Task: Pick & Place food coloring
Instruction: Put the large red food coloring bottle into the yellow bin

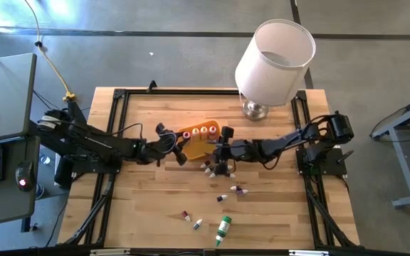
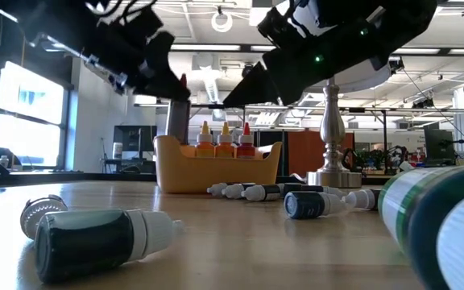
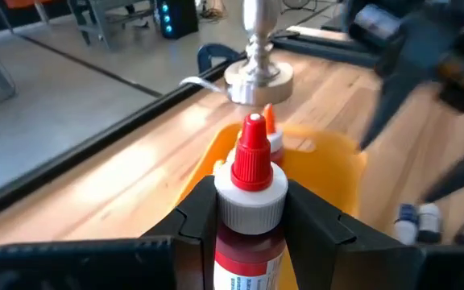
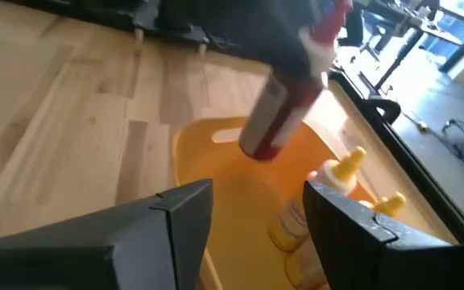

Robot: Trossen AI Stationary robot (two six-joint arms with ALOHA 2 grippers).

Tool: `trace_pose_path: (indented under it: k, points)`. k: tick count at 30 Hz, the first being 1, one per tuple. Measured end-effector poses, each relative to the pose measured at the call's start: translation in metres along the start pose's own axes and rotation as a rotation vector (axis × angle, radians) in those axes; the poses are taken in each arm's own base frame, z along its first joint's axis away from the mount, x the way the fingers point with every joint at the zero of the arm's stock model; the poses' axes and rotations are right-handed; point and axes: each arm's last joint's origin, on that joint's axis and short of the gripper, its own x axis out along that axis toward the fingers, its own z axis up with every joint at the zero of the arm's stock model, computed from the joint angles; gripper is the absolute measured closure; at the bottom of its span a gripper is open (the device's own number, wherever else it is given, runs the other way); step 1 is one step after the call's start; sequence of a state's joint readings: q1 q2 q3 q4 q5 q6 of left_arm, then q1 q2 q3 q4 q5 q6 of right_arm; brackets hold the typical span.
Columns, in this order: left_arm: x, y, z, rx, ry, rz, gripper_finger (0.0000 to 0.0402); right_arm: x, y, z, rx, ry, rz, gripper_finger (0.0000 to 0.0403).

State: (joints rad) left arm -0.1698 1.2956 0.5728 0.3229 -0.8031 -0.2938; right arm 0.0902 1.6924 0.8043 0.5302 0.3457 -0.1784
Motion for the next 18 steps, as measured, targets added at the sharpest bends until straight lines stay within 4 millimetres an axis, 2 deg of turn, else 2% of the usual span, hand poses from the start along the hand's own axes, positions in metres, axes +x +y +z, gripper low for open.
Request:
trace_pose_path:
  k: [7, 14, 18]
  points:
    - [0.017, 0.017, -0.03, -0.09, 0.026, 0.043, 0.0304, -0.002, 0.006, 0.003, -0.094, -0.028, 0.016, 0.0214]
    - [0.032, 0.022, -0.046, -0.099, 0.062, 0.056, 0.0303, -0.002, 0.004, 0.008, -0.133, -0.081, 0.022, 0.0215]
    - [0.038, 0.021, -0.055, -0.097, 0.082, 0.07, 0.0289, -0.002, 0.004, 0.012, -0.165, -0.122, 0.028, 0.0217]
